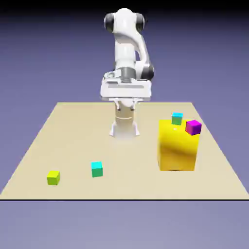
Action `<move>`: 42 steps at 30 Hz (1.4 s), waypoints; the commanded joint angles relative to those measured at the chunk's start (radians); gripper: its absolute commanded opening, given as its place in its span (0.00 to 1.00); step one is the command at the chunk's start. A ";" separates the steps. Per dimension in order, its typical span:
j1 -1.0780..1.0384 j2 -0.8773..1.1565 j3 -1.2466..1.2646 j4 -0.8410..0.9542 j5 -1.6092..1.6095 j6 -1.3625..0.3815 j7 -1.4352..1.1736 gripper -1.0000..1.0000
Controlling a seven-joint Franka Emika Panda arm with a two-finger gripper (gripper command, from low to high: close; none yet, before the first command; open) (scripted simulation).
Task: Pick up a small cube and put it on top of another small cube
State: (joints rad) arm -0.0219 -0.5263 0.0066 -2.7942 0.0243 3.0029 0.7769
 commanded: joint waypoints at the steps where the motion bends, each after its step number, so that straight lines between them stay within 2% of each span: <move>1: -0.028 0.036 0.005 0.013 0.020 -0.028 0.030 0.50; 19: -0.534 0.689 0.104 0.248 0.384 -0.537 0.565 0.50; 21: -0.544 0.702 0.106 0.253 0.391 -0.547 0.576 0.50; 27: -0.544 0.888 0.154 0.258 0.469 -0.365 0.513 0.50; 28: -0.544 0.888 0.154 0.258 0.469 -0.365 0.513 0.00; 34: -0.544 0.707 0.107 0.253 0.393 -0.542 0.574 0.00; 42: -0.352 0.579 0.382 0.476 0.338 -0.889 0.608 0.00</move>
State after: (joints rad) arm -0.3522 0.0528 0.3892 -2.3180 0.3650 2.1148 1.3835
